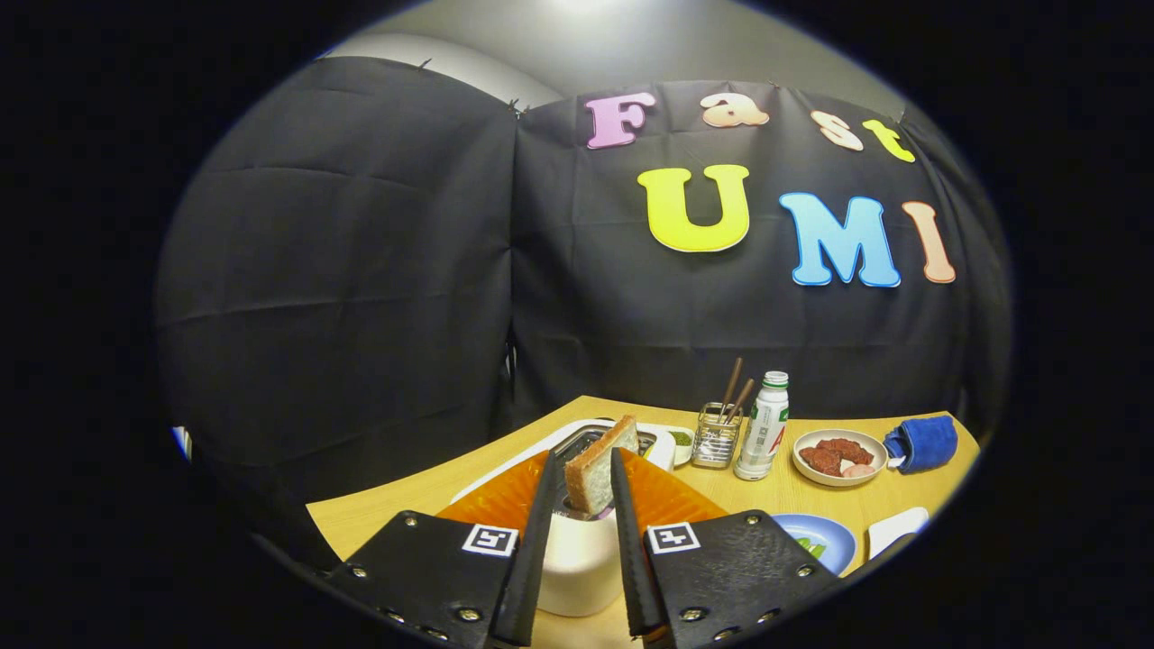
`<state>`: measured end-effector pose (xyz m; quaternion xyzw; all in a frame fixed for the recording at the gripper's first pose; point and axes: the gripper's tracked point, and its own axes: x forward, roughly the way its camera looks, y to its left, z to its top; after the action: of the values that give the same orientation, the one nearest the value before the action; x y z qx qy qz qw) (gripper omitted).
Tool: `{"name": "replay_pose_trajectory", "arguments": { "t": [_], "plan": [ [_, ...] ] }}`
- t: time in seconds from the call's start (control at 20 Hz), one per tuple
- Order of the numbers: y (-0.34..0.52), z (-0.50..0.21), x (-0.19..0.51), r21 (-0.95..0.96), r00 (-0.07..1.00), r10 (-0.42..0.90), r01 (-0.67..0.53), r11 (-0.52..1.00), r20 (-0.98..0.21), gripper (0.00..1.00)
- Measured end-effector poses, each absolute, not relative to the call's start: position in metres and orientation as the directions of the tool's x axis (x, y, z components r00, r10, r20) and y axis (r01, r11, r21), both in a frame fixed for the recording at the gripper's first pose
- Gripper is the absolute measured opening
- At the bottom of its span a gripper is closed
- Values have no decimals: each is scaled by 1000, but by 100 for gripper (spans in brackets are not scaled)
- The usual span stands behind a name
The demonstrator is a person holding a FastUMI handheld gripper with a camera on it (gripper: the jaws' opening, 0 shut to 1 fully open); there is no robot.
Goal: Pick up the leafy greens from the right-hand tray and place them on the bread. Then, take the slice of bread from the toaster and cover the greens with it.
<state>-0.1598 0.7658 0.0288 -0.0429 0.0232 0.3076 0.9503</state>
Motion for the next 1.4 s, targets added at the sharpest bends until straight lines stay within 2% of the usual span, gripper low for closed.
{"name": "replay_pose_trajectory", "arguments": {
  "t": [0.45, 0.9, 1.25, 1.35, 1.4],
  "plan": [
    [780, 14, -146, -161, 864, 501, -503, 849, -59, 38],
    [795, 0, -125, -130, 895, 443, -446, 886, -52, 38],
    [786, -5, -114, -137, 938, 344, -346, 928, -43, 38],
    [799, -7, -115, -135, 922, 386, -388, 912, -38, 37],
    [797, -4, -114, -143, 921, 389, -388, 911, -23, 34]
  ]
}}
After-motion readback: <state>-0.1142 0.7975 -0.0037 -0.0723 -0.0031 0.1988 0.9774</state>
